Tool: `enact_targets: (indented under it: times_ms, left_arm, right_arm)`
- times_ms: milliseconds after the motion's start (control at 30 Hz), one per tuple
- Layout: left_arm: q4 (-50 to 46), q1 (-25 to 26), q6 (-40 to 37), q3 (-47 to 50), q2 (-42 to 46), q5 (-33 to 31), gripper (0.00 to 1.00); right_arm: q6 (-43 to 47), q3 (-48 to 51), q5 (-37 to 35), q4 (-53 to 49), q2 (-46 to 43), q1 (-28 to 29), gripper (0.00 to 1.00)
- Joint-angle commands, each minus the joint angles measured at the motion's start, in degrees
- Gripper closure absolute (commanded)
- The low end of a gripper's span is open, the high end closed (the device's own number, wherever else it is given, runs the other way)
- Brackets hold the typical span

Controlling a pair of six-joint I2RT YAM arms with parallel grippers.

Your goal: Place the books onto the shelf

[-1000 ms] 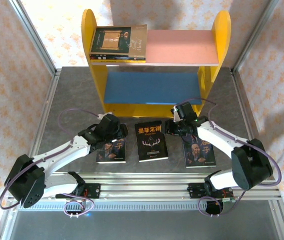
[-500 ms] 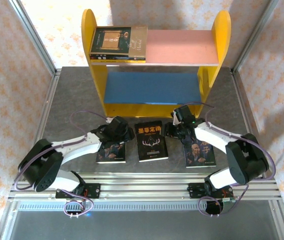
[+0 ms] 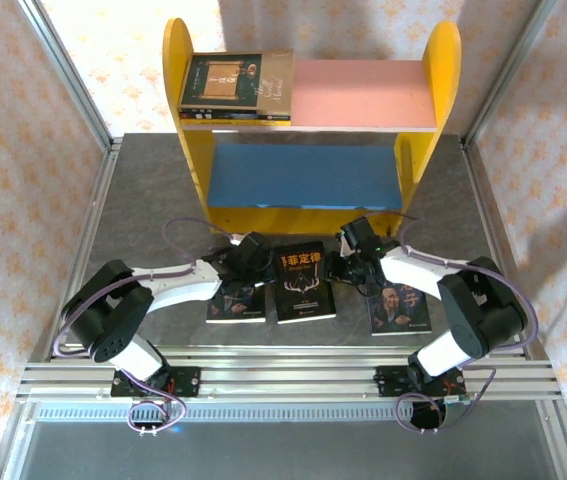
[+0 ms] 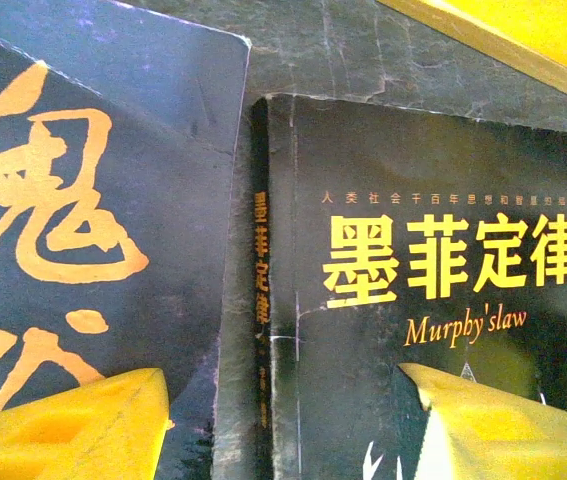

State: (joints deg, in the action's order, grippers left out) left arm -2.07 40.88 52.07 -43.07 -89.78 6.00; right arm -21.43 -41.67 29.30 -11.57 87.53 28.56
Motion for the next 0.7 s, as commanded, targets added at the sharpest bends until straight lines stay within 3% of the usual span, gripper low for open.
enact_targets:
  times_ms: [0,433,667]
  left_arm:
    - [-0.7,1.1,0.4,-1.4,-1.8,0.7,0.41]
    - [-11.3,0.9,-4.1,-1.7,6.8,-7.2,0.38]
    - [-11.2,0.9,-4.8,-2.3,6.3,-5.6,0.38]
  right_arm:
    - [-0.8,0.0,-1.9,1.2,1.1,1.5,0.51]
    - [1.5,-2.3,-6.8,-3.2,0.0,2.6,0.5]
    - [0.7,-2.3,-5.1,-1.5,1.8,2.6,0.5]
